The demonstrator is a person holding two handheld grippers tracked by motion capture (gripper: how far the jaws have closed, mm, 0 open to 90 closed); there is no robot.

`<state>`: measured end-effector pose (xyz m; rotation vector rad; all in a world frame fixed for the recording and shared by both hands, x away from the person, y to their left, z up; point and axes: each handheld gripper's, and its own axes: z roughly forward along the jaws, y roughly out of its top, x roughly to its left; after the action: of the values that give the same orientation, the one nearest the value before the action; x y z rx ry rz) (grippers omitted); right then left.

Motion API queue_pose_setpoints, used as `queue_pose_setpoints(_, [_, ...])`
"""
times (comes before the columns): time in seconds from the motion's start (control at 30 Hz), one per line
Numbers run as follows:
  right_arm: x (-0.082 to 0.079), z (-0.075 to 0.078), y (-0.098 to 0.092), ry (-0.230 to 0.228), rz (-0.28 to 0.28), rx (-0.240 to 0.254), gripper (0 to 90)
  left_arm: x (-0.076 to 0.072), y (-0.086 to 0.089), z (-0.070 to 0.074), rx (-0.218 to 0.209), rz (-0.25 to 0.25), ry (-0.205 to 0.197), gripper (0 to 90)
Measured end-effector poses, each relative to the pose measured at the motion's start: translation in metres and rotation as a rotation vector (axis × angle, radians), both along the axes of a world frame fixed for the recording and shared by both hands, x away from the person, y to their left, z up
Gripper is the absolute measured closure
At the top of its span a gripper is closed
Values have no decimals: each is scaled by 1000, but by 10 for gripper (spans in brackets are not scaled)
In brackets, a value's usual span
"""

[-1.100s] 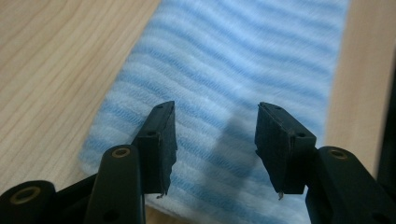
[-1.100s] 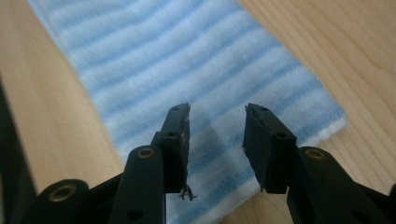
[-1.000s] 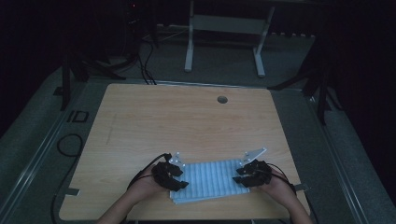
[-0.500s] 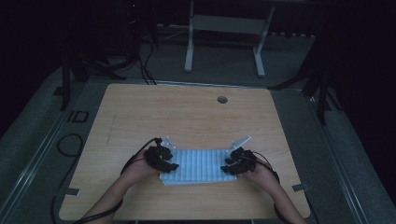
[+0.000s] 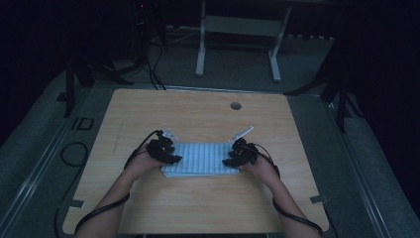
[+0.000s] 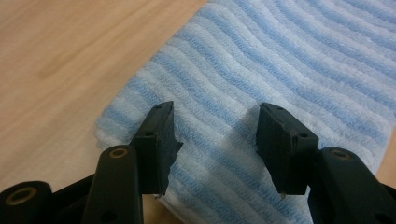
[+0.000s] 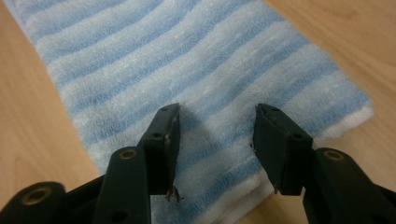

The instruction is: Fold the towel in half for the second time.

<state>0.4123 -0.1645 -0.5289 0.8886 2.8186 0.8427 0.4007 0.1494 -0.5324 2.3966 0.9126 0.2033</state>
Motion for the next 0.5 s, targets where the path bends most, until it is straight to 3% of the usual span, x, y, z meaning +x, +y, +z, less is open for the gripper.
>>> queue_pose_setpoints(0.1, [2, 0, 5, -14, -11, -11, 499, 3, 1, 1, 11, 9, -3, 468])
queue_pose_setpoints(0.27, [4, 1, 3, -8, 3, 12, 466, -2, 3, 3, -19, 33, -17, 425])
queue_pose_setpoints(0.37, [1, 8, 0, -22, 12, 43, 381, -10, 5, 7, -82, 41, -37, 310])
queue_pose_setpoints(0.5, [-5, 16, -5, -36, 14, 106, 229, -18, 5, 10, -109, 76, -73, 128])
